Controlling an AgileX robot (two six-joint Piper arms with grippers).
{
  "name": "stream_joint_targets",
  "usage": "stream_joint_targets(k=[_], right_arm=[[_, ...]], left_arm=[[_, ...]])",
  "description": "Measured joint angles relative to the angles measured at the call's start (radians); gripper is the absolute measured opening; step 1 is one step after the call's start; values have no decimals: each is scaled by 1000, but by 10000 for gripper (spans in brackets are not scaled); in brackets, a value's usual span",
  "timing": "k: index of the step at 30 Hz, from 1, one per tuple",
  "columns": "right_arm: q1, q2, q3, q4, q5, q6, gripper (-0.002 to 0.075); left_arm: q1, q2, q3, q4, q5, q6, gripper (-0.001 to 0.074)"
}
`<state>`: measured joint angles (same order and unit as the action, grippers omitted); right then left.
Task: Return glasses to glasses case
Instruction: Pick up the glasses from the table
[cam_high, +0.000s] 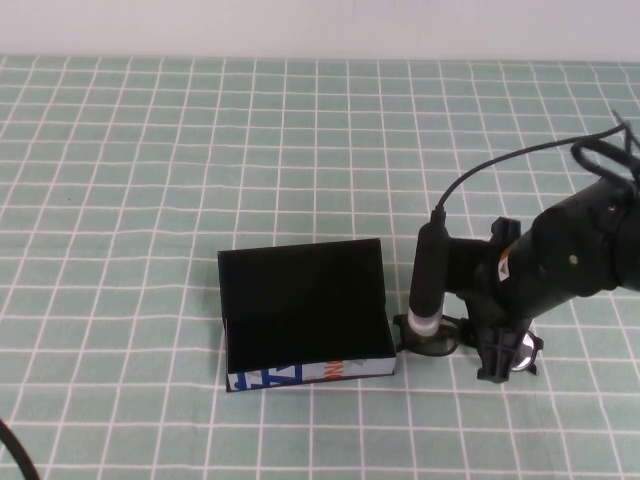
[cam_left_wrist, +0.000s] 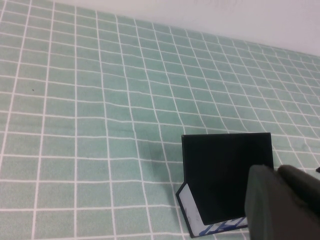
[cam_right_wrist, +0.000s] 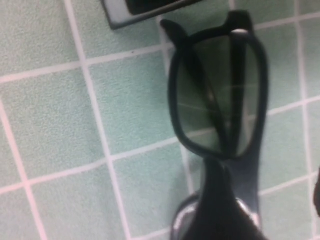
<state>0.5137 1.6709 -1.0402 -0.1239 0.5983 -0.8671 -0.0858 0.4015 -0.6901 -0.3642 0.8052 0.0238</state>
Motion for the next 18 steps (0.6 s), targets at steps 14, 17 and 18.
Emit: stream_joint_targets(k=[14,17,18], right_arm=[[0,86,0,2,-6,2,304],[0,86,0,2,-7,3,200],[0,86,0,2,-7,3,158]], left_arm=[[0,0,0,0,0,0,-2],[0,0,0,0,0,0,-2],[0,0,0,0,0,0,-2]])
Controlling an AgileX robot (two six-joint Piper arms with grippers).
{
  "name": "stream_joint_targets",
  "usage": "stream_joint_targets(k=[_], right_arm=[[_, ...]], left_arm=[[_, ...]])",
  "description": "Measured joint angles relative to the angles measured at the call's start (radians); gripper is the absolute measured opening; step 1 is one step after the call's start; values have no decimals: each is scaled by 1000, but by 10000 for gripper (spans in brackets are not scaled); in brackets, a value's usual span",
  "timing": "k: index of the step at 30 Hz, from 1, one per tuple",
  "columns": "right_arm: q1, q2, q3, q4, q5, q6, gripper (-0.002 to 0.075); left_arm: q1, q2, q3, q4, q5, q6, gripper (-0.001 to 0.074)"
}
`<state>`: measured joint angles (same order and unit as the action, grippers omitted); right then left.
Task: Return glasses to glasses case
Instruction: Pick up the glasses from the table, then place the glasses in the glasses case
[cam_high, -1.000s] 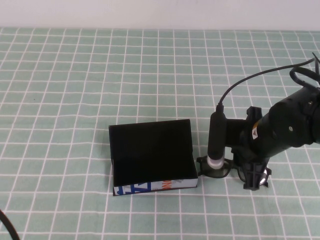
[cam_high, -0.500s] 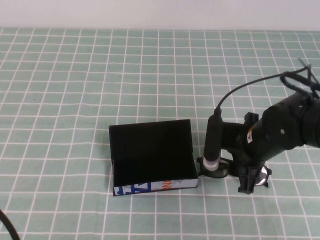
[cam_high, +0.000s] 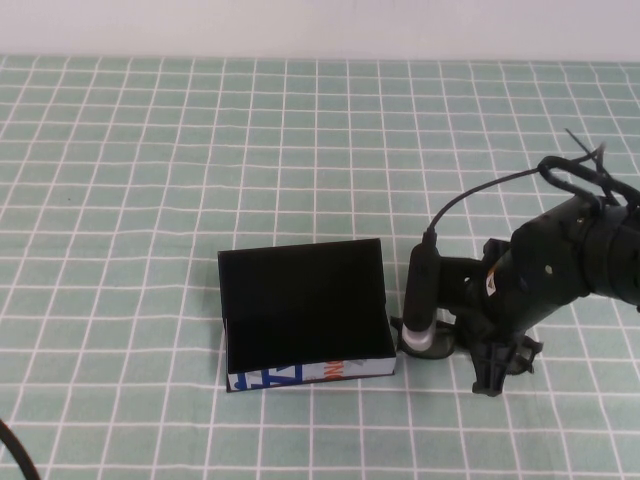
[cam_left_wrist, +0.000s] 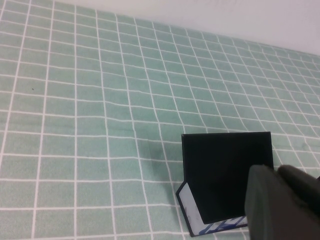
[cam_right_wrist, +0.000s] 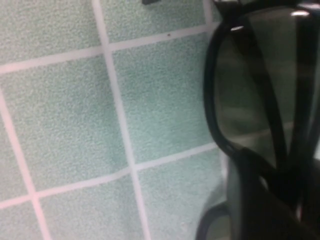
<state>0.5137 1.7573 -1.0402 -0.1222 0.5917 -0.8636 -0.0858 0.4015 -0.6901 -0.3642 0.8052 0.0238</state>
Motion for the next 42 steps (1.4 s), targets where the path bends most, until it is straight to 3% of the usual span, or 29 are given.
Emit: stream_joint_targets(k=[4,21,33,42], right_arm=[[0,-14,0,0,4,0,63],[0,-50,-10,-10,111,-70,7],[0,-201,-34,201,290,-225,6],[5,-209,-260,378,457,-271,6]], left_arm=[[0,0,0,0,0,0,-2],[0,0,0,0,2,0,-2],[0,0,0,0,9,0,-2],[0,0,0,0,11,0,-2]])
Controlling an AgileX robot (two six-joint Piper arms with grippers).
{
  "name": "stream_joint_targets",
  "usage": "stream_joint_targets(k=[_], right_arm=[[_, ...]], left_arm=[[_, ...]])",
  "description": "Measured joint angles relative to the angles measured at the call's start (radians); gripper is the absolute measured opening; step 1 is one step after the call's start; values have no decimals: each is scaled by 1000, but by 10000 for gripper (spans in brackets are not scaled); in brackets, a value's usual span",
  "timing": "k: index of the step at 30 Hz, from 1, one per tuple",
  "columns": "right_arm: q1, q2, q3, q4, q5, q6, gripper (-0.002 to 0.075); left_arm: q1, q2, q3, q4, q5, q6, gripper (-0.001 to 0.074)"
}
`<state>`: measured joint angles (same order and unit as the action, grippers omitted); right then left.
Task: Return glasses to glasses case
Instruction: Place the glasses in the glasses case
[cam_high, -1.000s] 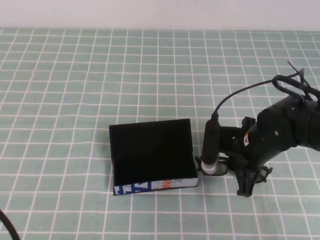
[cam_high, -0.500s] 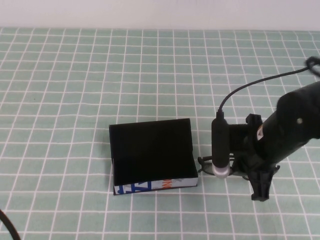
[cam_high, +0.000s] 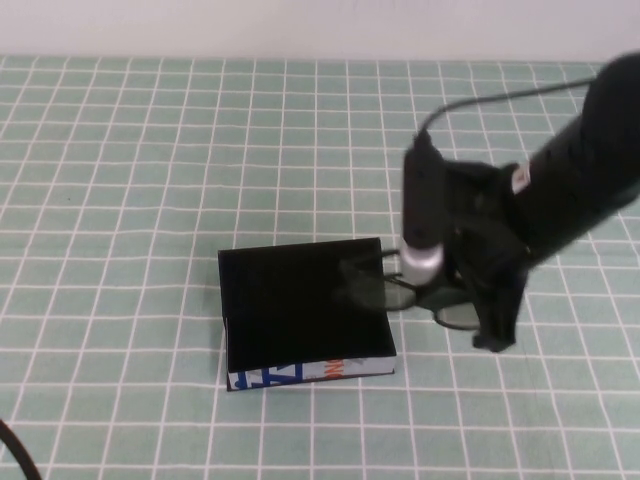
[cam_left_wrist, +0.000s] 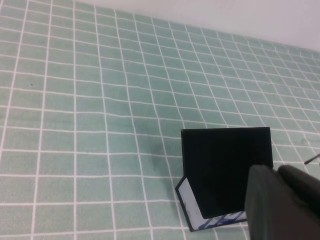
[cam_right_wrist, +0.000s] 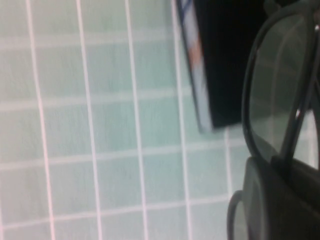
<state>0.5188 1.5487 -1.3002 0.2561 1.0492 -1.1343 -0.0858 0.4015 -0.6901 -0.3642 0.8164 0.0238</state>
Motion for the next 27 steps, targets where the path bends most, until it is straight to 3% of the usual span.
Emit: stream_joint_targets(k=[12,27], right_arm=[[116,182,-166,108,133,12,5],[118,395,-346,148,167,12,5]], left_arm=[[-45,0,0,13,2,0,-2],[-69,0,0,23,6,0,-2]])
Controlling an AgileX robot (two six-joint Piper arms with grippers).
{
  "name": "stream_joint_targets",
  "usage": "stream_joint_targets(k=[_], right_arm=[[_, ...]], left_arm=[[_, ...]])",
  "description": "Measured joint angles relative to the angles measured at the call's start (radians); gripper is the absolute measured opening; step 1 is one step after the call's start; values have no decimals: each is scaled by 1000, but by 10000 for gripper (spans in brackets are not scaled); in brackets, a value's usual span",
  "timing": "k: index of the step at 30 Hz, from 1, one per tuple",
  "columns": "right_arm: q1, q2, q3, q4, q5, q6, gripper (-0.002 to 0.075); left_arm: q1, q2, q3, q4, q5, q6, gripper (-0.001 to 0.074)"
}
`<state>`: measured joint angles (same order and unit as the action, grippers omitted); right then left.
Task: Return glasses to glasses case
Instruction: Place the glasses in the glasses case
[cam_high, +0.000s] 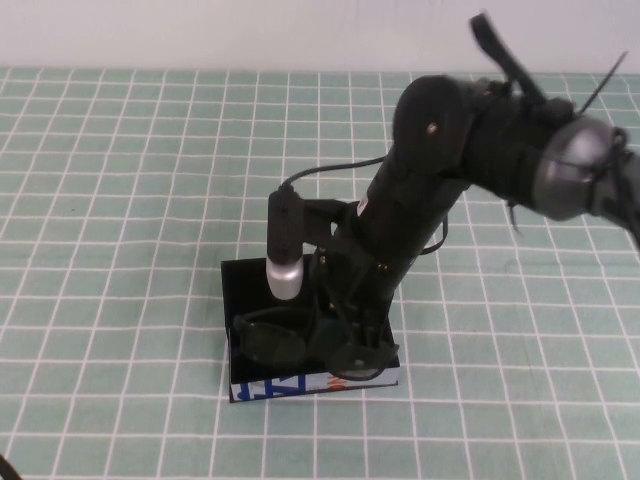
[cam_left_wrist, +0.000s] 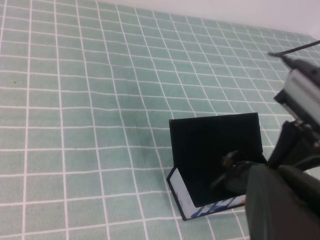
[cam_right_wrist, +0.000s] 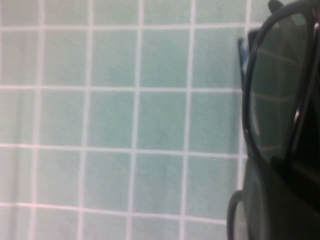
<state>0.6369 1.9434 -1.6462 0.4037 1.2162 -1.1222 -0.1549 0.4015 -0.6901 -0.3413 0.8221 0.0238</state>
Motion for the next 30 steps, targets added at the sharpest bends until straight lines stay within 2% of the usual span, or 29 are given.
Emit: stream_joint_targets(k=[14,30], right_arm=[[0,54,-18,-113,-33,4,5],[0,54,-78,-110,-19,4,5]], left_arm=[[0,0,0,11,4,0,-2],[0,0,0,11,4,0,-2]])
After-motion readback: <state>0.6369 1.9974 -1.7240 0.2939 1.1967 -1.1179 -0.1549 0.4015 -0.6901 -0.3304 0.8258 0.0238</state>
